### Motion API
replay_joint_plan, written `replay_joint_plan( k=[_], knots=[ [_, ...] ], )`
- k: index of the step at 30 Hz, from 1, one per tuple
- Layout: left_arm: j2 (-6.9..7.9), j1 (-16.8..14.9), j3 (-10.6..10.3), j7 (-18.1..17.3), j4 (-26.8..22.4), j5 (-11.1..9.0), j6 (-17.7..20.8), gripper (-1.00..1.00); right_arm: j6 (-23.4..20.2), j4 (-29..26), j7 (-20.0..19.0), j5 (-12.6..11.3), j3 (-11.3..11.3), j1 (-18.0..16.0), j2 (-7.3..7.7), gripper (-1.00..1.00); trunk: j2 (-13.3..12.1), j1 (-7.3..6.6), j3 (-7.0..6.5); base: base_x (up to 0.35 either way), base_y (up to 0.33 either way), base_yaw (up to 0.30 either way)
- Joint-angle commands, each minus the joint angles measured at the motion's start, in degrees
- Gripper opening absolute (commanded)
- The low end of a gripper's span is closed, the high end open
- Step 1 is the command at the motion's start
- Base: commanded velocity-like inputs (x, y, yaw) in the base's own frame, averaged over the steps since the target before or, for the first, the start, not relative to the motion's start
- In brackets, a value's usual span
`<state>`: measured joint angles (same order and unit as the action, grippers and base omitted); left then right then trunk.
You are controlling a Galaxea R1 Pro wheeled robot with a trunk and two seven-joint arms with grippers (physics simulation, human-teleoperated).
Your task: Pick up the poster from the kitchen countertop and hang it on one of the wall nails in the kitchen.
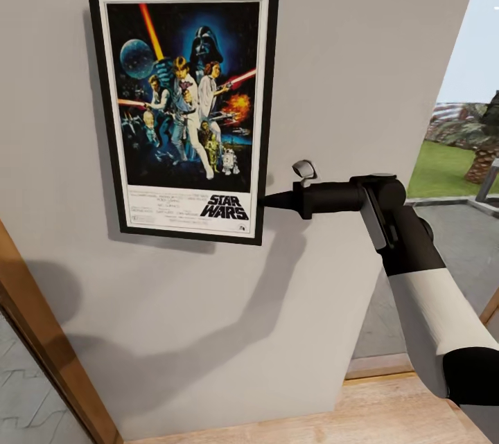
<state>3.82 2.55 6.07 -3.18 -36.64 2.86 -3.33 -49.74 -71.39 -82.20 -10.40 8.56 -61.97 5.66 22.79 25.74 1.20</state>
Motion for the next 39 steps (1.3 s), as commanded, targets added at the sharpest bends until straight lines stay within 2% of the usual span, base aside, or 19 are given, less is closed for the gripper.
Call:
replay_joint_plan(
  k=[1,22,39],
  knots=[
    [-0.04,0.0,0.3,-0.3,-0.1,0.3,-0.1,1.00,-0.7,0.0,-0.1,-0.4,0.1,0.0,0.06,-1.00,0.1,0.04,0.12,0.000,0.000,0.000],
    [-0.04,0.0,0.3,-0.3,-0.1,0.3,-0.1,1.00,-0.6,-0.1,-0.1,-0.4,0.1,0.0,0.11,-1.00,0.1,0.04,0.12,0.000,-0.001,0.000],
    [-0.04,0.0,0.3,-0.3,-0.1,0.3,-0.1,1.00,-0.6,0.0,-0.1,-0.4,0.1,0.0,0.14,-1.00,0.1,0.04,0.12,0.000,-0.060,0.000]
  ],
)
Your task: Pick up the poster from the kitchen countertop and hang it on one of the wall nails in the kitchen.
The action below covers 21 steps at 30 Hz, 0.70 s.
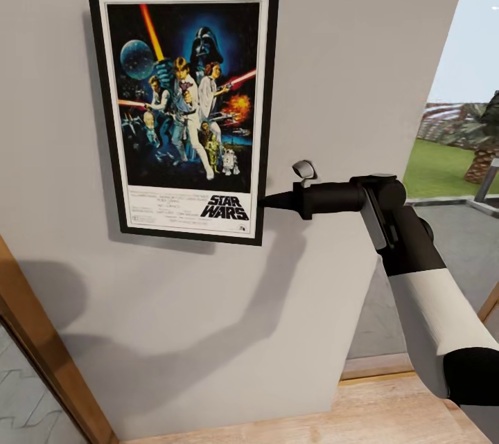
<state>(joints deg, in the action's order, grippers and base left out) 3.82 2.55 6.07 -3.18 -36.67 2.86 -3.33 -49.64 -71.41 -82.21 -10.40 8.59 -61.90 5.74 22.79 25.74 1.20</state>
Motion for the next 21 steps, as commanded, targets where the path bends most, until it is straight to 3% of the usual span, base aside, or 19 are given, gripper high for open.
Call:
replay_joint_plan(
  k=[1,21],
  knots=[
    [-0.04,0.0,0.3,-0.3,-0.1,0.3,-0.1,1.00,-0.7,0.0,-0.1,-0.4,0.1,-0.1,0.06,-1.00,0.1,0.04,0.12,0.000,-0.005,0.000],
    [-0.04,0.0,0.3,-0.3,-0.1,0.3,-0.1,1.00,-0.6,-0.1,-0.1,-0.4,0.1,0.1,0.01,-1.00,0.1,0.04,0.12,0.000,-0.001,0.000]
  ],
)
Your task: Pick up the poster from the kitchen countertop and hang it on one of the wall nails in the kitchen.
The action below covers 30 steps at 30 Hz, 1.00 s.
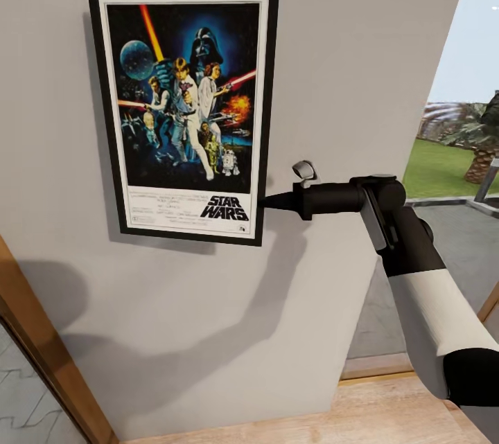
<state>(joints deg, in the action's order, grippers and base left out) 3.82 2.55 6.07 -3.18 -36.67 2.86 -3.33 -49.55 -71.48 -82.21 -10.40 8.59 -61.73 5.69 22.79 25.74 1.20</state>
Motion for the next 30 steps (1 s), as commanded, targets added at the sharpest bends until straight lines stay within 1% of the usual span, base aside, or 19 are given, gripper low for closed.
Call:
replay_joint_plan(
  k=[1,11,18,30],
  knots=[
    [-0.04,0.0,0.3,-0.3,-0.1,0.3,-0.1,1.00,-0.7,0.0,-0.1,-0.4,0.1,-0.1,0.05,-1.00,0.1,0.04,0.12,0.000,0.000,0.000],
    [-0.04,0.0,0.3,-0.3,-0.1,0.3,-0.1,1.00,-0.7,-0.2,-0.1,-0.4,0.1,0.1,0.07,-1.00,0.1,0.04,0.12,0.000,0.000,0.000],
    [-0.04,0.0,0.3,-0.3,-0.1,0.3,-0.1,1.00,1.6,-0.2,-0.1,-0.4,0.1,1.1,0.10,-1.00,0.1,0.04,0.12,0.000,0.000,0.000],
    [-0.04,0.0,0.3,-0.3,-0.1,0.3,-0.1,1.00,2.0,0.0,-0.1,-0.4,0.1,1.3,0.11,-1.00,0.1,0.04,0.12,0.000,0.000,0.000]
  ],
)
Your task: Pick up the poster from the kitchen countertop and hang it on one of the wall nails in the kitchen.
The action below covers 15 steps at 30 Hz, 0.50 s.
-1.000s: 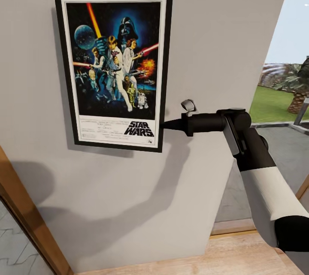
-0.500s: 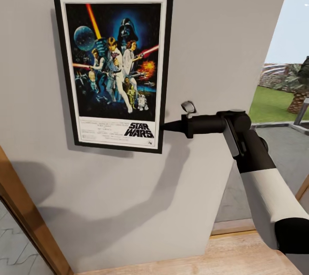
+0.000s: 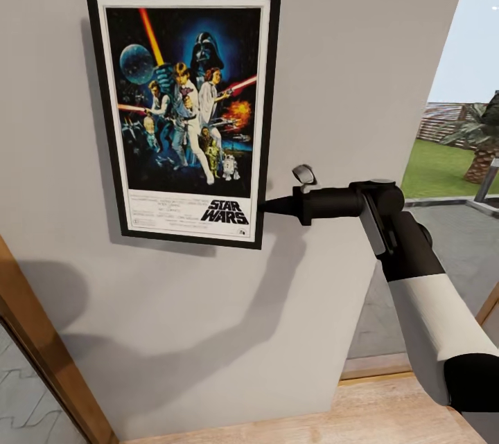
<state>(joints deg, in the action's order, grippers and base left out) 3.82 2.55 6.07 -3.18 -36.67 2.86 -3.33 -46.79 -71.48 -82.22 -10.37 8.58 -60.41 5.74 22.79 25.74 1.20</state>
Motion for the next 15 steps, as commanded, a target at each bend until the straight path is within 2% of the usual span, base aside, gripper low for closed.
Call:
replay_joint_plan(
  k=[1,15],
  knots=[
    [-0.04,0.0,0.3,-0.3,-0.1,0.3,-0.1,1.00,-0.7,0.0,0.0,-0.4,0.1,-0.1,0.06,-1.00,0.1,0.04,0.12,0.000,0.000,0.000],
    [-0.04,0.0,0.3,-0.3,-0.1,0.3,0.0,1.00,-0.8,0.0,0.0,-0.4,0.1,-0.1,0.06,-1.00,0.1,0.04,0.12,0.000,0.000,0.000]
  ],
)
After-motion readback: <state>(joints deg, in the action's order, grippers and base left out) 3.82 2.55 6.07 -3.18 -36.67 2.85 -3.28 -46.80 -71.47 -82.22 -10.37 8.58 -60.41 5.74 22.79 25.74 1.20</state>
